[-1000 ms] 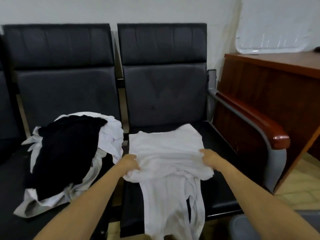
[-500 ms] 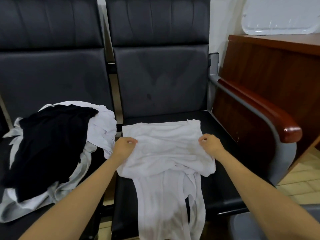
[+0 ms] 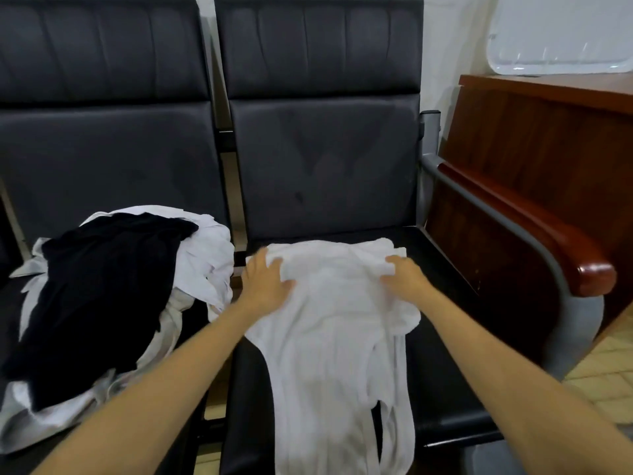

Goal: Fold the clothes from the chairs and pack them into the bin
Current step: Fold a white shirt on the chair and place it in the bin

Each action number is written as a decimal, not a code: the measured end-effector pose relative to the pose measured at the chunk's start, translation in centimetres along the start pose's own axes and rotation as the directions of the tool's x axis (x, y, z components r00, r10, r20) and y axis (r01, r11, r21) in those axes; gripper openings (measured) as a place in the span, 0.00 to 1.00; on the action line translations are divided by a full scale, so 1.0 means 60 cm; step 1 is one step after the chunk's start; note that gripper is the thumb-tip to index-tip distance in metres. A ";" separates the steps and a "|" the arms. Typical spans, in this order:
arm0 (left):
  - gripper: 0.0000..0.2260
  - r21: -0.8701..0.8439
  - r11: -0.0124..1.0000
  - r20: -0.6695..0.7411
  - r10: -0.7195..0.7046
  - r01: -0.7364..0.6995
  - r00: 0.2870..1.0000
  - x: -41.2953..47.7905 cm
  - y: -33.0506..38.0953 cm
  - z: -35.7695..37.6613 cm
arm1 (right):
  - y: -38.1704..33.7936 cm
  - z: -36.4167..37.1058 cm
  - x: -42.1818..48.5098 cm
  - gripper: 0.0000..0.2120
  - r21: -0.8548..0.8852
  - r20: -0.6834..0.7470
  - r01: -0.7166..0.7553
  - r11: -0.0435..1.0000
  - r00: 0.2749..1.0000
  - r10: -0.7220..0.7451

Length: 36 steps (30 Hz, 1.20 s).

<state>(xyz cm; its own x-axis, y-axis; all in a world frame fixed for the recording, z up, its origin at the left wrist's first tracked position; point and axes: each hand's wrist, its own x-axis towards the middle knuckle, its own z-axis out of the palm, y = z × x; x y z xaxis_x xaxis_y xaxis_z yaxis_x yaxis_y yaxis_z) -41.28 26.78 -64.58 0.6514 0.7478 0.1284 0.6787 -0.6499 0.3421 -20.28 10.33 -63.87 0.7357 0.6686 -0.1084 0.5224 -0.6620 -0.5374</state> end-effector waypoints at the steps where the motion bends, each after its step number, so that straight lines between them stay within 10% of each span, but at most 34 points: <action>1: 0.22 0.020 0.999 -0.002 0.046 -0.046 0.999 -0.022 -0.001 0.017 | 0.004 0.019 -0.014 0.23 -0.066 -0.024 0.051 0.996 0.998 -0.053; 6: 0.22 0.109 0.990 0.151 0.075 -0.092 0.986 -0.115 0.003 0.057 | 0.012 0.085 -0.087 0.12 -0.294 -0.091 0.224 0.929 0.961 -0.261; 10: 0.32 0.150 0.985 0.424 0.015 -0.086 0.906 -0.115 -0.015 0.066 | 0.029 0.093 -0.098 0.25 -0.370 0.128 0.187 0.910 0.980 -0.150; 13: 0.27 0.234 0.965 0.397 0.018 -0.120 0.918 -0.085 -0.020 0.062 | 0.034 0.077 -0.068 0.26 -0.294 0.244 0.129 0.947 0.968 -0.056; 15: 0.22 0.332 0.926 0.239 0.102 -0.180 0.966 -0.078 -0.019 0.058 | 0.030 0.068 -0.062 0.23 -0.172 0.067 0.160 0.972 0.986 -0.151; 18: 0.18 0.072 0.996 -0.122 0.061 -0.052 0.991 -0.091 -0.036 0.064 | 0.030 0.056 -0.077 0.19 0.020 -0.431 0.021 1.000 0.902 -0.011; 22: 0.23 -0.192 0.935 0.045 -0.296 0.299 0.954 -0.106 -0.076 0.055 | 0.063 0.053 -0.093 0.23 0.127 -0.206 -0.354 0.927 0.905 0.373; 25: 0.17 -0.333 0.892 0.013 -0.319 0.305 0.948 -0.111 -0.084 0.049 | 0.073 0.057 -0.095 0.14 0.397 -0.189 -0.319 0.861 0.889 0.417; 29: 0.04 -0.503 0.825 0.010 -0.291 0.256 0.957 -0.119 -0.076 0.056 | 0.078 0.053 -0.118 0.05 0.850 -0.141 -0.146 0.506 0.863 0.485; 36: 0.13 -0.783 0.500 0.113 -0.472 0.371 0.874 -0.093 -0.059 0.058 | 0.099 0.046 -0.123 0.15 0.734 -0.203 -0.137 0.666 0.891 0.406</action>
<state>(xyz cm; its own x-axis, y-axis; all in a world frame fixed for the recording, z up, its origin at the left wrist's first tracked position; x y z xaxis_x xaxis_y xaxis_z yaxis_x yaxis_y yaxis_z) -46.12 24.41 -69.77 0.2871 0.9454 -0.1542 0.3150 0.0589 0.9473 -23.82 2.41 -68.58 0.9551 0.2581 -0.1454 -0.0690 -0.2836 -0.9565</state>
